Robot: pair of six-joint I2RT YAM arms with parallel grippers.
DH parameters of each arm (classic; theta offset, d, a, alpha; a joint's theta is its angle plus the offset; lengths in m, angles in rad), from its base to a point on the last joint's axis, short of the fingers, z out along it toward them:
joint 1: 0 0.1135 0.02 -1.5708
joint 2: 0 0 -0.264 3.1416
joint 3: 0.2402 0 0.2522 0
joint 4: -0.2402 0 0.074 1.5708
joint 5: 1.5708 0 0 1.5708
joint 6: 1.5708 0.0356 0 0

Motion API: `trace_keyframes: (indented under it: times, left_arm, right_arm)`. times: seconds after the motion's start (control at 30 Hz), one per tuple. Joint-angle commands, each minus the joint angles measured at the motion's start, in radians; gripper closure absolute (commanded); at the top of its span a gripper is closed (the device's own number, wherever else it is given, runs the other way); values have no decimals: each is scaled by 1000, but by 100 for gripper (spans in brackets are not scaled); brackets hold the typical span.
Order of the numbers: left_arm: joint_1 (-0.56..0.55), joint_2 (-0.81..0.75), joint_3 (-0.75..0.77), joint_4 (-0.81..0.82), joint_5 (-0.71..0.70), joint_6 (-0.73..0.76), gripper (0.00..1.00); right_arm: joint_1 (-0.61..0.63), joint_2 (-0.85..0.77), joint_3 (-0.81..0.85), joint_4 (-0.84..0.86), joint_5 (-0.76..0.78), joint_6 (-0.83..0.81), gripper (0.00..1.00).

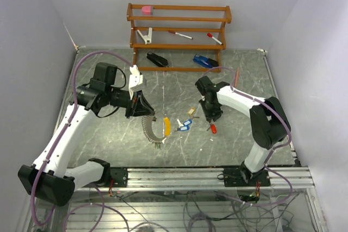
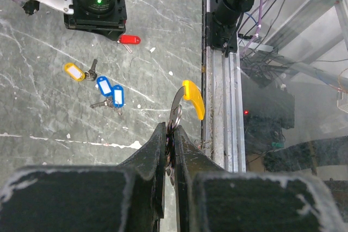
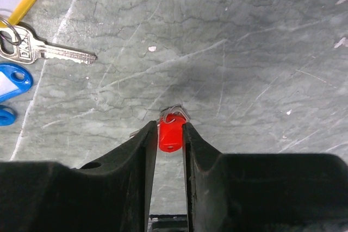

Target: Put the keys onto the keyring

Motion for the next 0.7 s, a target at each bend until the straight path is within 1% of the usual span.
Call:
trace_keyframes:
  times: [0.0, 0.37, 0.5, 0.67]
  left_arm:
    - [-3, -4, 0, 28, 33, -4, 93]
    - [-3, 1, 4, 25, 33, -2, 93]
    - [-3, 1, 1, 31, 35, -6, 93]
    - [-2, 1, 3, 28, 32, -4, 93]
  right_arm:
    - [-6, 31, 34, -13, 36, -5, 74]
    - [-4, 61, 14, 5, 26, 11, 74]
    - [-4, 59, 2, 14, 17, 13, 77]
    - [-4, 70, -3, 19, 8, 8, 84]
